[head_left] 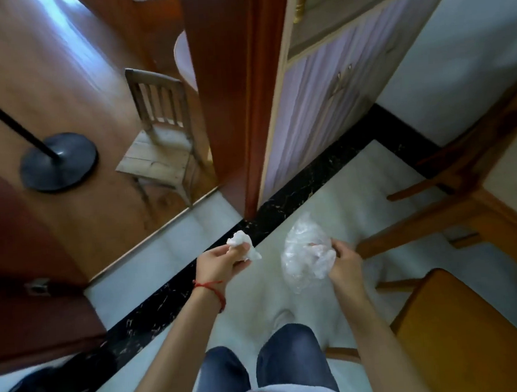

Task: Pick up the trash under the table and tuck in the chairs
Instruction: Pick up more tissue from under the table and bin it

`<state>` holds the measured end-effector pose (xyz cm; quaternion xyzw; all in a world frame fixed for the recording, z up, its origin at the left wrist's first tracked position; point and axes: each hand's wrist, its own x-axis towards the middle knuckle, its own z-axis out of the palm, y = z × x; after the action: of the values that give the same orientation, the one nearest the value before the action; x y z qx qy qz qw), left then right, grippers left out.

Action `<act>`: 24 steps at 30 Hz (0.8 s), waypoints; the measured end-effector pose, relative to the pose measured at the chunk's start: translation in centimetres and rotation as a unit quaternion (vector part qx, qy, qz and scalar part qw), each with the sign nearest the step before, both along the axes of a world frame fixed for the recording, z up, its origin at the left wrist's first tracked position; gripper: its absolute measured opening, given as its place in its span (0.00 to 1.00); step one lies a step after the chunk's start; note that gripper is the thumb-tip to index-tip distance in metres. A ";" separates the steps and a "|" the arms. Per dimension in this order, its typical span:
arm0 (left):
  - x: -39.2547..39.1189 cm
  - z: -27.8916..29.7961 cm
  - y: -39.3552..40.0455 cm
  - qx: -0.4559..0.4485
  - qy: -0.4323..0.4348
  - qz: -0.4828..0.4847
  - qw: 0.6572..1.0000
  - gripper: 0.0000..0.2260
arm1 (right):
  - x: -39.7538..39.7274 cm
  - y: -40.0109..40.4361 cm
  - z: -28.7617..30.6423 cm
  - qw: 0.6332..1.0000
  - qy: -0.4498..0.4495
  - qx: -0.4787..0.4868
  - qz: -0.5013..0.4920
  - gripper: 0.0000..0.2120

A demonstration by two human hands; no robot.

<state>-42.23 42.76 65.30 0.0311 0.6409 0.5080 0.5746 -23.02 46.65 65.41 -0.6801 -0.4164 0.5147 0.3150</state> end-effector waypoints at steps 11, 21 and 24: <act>-8.1 -0.5 -13.1 -0.019 -0.001 0.124 0.992 0.12 | -9.5 -8.3 0.4 0.992 0.042 -0.041 0.107 0.11; -5.9 -0.5 -24.1 0.004 0.019 0.257 0.966 0.02 | -10.2 -14.2 1.1 0.963 0.066 -0.036 0.260 0.12; -3.9 -0.4 -27.2 -0.001 0.022 0.284 0.958 0.06 | -8.9 -16.6 1.0 0.954 0.069 -0.046 0.289 0.11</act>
<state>-46.13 15.53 64.85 -0.1417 0.6364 0.6490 0.3920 -31.97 30.07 66.42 -0.5073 -0.5480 0.6482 0.1489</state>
